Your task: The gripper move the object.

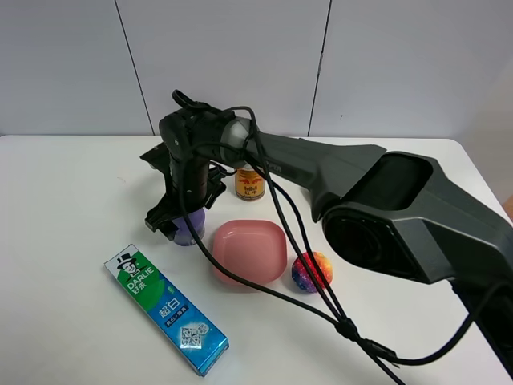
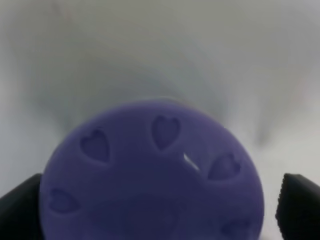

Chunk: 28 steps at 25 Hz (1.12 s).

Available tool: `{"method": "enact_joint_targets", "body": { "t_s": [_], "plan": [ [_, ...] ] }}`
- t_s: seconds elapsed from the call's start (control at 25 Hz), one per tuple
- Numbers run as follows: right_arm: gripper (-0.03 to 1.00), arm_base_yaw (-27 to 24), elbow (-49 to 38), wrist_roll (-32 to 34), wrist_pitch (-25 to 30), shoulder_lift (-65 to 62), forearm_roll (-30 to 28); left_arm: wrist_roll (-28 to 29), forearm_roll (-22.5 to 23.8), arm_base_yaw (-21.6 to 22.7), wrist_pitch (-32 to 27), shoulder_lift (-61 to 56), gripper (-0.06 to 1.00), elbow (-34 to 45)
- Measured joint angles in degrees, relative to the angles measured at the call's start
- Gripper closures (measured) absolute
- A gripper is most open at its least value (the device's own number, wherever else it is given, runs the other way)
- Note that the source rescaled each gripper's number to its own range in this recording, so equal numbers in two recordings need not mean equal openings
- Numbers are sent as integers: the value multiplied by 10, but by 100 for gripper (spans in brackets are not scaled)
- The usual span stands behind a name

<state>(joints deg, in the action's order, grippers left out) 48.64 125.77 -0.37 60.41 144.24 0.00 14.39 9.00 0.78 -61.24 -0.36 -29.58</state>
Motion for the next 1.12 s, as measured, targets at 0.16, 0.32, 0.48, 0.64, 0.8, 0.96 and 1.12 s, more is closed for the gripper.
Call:
{"method": "enact_joint_targets", "body": {
  "t_s": [0.16, 0.32, 0.48, 0.64, 0.8, 0.96, 1.12],
  "plan": [
    [-3, 0, 0, 13, 6, -32, -32, 0, 0, 0, 0, 0, -6, 0],
    [-3, 0, 22, 15, 11, -88, -28, 1, 0, 0, 0, 0, -6, 0],
    [-3, 0, 53, 17, 56, -140, 14, 1, 0, 0, 0, 0, -6, 0],
    [-3, 0, 70, 17, 88, -200, -16, 0, 0, 0, 0, 0, -6, 0],
    [-3, -14, 73, 23, 91, -271, -111, 0, 0, 0, 0, 0, -6, 0],
    [-3, -67, 73, 47, 92, -341, -176, 0, 0, 0, 0, 0, -6, 0],
    [-3, -138, 73, 62, 92, -412, -210, 0, 0, 0, 0, 0, -6, 0]
  ]
}}
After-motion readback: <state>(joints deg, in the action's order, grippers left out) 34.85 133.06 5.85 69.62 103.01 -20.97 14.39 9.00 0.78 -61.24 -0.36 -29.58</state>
